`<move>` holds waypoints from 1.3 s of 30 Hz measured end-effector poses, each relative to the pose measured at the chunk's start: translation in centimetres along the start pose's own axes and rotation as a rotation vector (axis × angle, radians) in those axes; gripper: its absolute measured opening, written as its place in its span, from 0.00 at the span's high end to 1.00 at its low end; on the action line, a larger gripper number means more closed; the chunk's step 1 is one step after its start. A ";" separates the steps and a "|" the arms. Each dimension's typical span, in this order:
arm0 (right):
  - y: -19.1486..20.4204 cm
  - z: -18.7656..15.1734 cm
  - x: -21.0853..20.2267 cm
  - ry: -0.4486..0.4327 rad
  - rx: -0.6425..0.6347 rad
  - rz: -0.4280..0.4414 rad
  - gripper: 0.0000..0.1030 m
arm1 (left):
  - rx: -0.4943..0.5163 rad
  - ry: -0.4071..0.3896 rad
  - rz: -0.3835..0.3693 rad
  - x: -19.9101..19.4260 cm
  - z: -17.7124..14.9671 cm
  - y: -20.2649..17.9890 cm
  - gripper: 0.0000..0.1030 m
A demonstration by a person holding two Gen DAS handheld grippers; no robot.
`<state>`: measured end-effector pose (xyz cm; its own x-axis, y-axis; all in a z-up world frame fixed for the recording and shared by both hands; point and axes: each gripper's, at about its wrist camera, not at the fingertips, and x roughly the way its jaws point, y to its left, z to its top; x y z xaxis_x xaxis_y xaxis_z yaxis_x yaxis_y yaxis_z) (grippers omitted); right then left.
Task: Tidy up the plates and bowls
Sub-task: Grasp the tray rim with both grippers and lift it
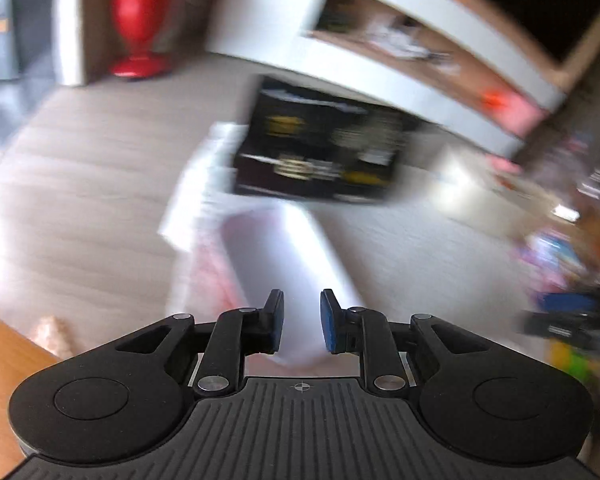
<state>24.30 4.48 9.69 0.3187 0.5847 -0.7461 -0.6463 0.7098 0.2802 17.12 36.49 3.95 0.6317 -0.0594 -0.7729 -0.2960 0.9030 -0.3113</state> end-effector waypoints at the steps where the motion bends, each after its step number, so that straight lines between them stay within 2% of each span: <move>1: 0.9 1.2 0.5 0.003 -0.023 -0.005 0.35 | -0.015 0.014 0.035 1.5 0.5 0.4 0.79; 5: 4.7 5.8 6.1 0.114 -0.043 -0.002 0.35 | -0.090 0.126 0.097 7.9 1.3 1.8 0.79; 7: 6.3 7.5 9.8 0.178 -0.027 -0.008 0.45 | -0.079 0.152 0.121 9.6 1.1 2.0 0.79; 9: 7.4 8.5 13.1 0.229 -0.011 -0.022 0.51 | -0.049 0.159 0.164 10.6 0.7 1.9 0.79; 13: 8.1 9.2 18.3 0.301 0.035 -0.027 0.56 | -0.037 0.155 0.108 11.1 0.5 1.7 0.79; 15: 8.1 9.5 20.2 0.315 0.038 -0.058 0.60 | -0.024 0.165 0.110 11.3 0.3 1.5 0.79; 19: 7.8 10.0 22.9 0.345 0.050 -0.102 0.67 | -0.012 0.192 0.100 11.8 0.2 1.1 0.79; 22: 7.4 9.8 23.9 0.370 0.063 -0.086 0.76 | -0.029 0.222 0.075 12.5 0.3 1.3 0.79; 26: 7.7 9.3 23.4 0.376 0.058 -0.058 0.78 | -0.081 0.250 0.033 12.6 0.3 2.2 0.79; 29: 8.1 9.2 21.8 0.346 0.043 -0.065 0.78 | -0.114 0.260 -0.032 12.1 0.1 2.8 0.79; 32: 8.1 9.0 18.8 0.291 0.052 -0.056 0.78 | -0.105 0.262 -0.105 10.3 0.0 2.1 0.79; 34: 8.1 8.9 15.8 0.218 0.027 -0.038 0.78 | -0.066 0.199 -0.120 7.5 0.2 0.9 0.79; 39: 6.8 7.2 6.4 0.050 0.012 0.053 0.77 | 0.052 -0.035 -0.147 -1.5 -0.6 -3.3 0.79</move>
<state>26.91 15.83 11.16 0.2490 0.6009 -0.7595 -0.6528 0.6835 0.3267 16.71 33.29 5.80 0.6902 -0.1782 -0.7014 -0.1621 0.9065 -0.3898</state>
